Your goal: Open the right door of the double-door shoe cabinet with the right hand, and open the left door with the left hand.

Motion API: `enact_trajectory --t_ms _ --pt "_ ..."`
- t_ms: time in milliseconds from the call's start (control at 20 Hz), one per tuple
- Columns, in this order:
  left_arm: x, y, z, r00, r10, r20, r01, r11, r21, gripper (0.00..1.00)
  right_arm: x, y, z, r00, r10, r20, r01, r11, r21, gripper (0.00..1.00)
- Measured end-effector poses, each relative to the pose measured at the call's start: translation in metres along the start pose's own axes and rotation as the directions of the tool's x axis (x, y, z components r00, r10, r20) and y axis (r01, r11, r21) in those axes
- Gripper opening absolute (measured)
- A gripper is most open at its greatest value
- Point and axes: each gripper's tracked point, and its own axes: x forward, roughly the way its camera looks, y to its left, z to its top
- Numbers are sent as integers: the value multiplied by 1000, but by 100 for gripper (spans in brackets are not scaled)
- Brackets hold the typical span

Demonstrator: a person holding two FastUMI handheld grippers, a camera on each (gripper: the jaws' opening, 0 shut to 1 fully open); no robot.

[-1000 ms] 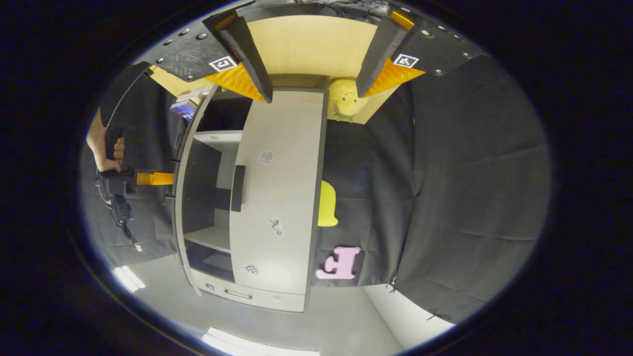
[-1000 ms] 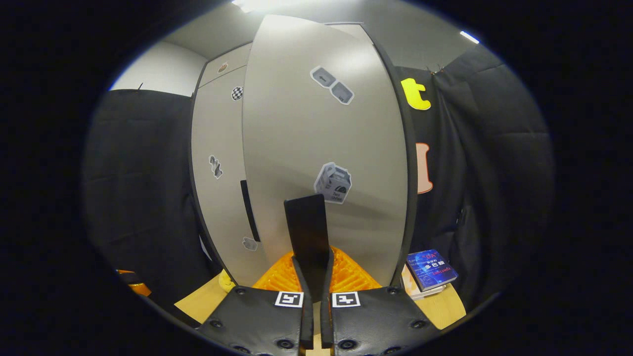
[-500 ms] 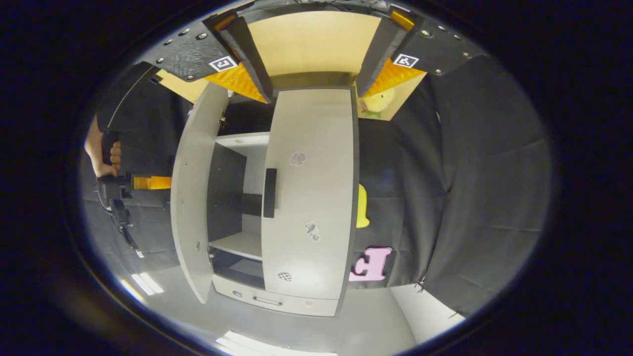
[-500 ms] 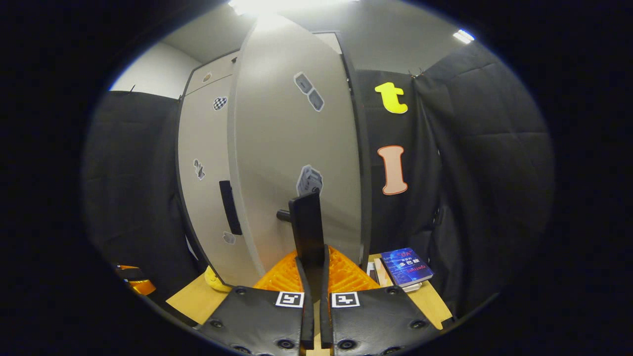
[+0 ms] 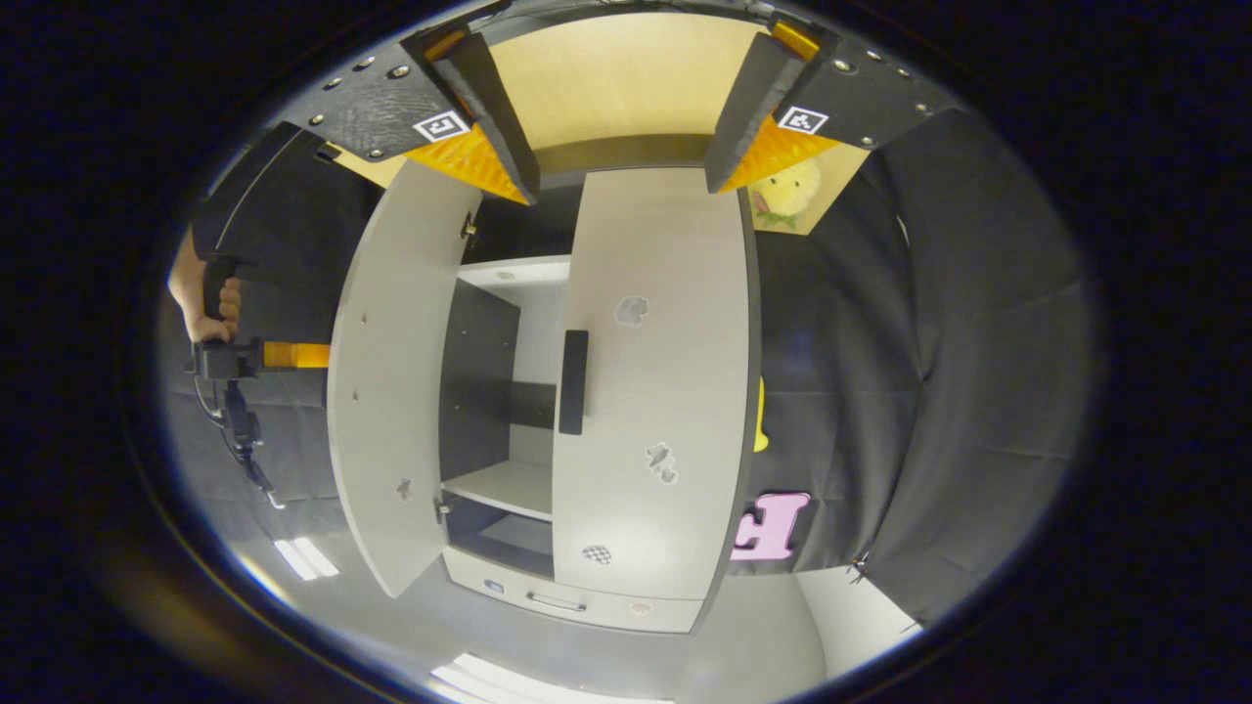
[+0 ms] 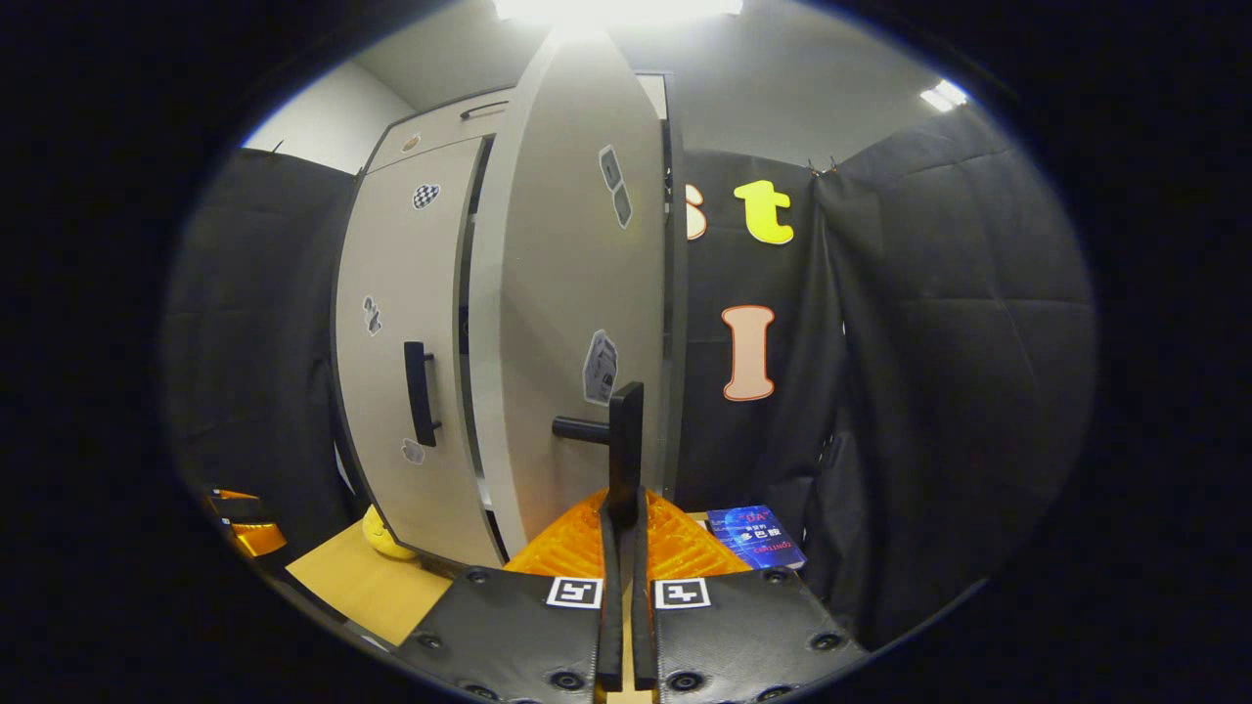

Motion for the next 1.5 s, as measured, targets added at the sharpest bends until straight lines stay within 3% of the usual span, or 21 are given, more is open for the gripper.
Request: enact_trajectory --t_ms 400,450,600,700,900,1000,1050,1100,1250,1350,1500 --pt "2 10 -23 998 7 -62 -11 998 -64 99 4 -49 1 998 -58 25 57 998 28 6" --pt "2 11 -27 997 6 -72 -12 996 -84 99 2 -59 0 997 -75 24 74 997 35 1" --pt "0 10 -30 997 -19 -78 7 988 -151 99 4 -58 4 999 3 34 -6 996 85 3" --pt "2 12 -26 997 -18 -77 4 984 -179 99 5 -62 2 999 17 39 -20 997 76 3" --pt "7 26 -15 998 14 -61 -24 986 -165 99 -3 -63 -5 999 10 38 -12 998 65 0" --pt "13 31 -9 999 20 -51 -27 989 -149 98 -10 -65 -13 1000 -2 23 0 998 57 4" --pt "15 33 -6 999 25 -44 -31 990 -135 98 -16 -66 -17 1000 -3 13 2 999 54 0" --pt "18 35 -2 999 29 -36 -33 992 -118 96 -17 -66 -20 1000 -4 5 4 999 49 7" --pt "31 41 11 999 30 -16 -31 997 -68 98 -31 -79 -21 998 -60 -4 60 998 8 7" --pt "40 37 26 1000 9 8 -8 998 -67 98 -41 -87 -21 996 -92 -11 92 996 8 22" --pt "56 27 53 998 -23 60 27 997 -66 99 -52 -104 -14 989 -151 5 150 986 66 67"
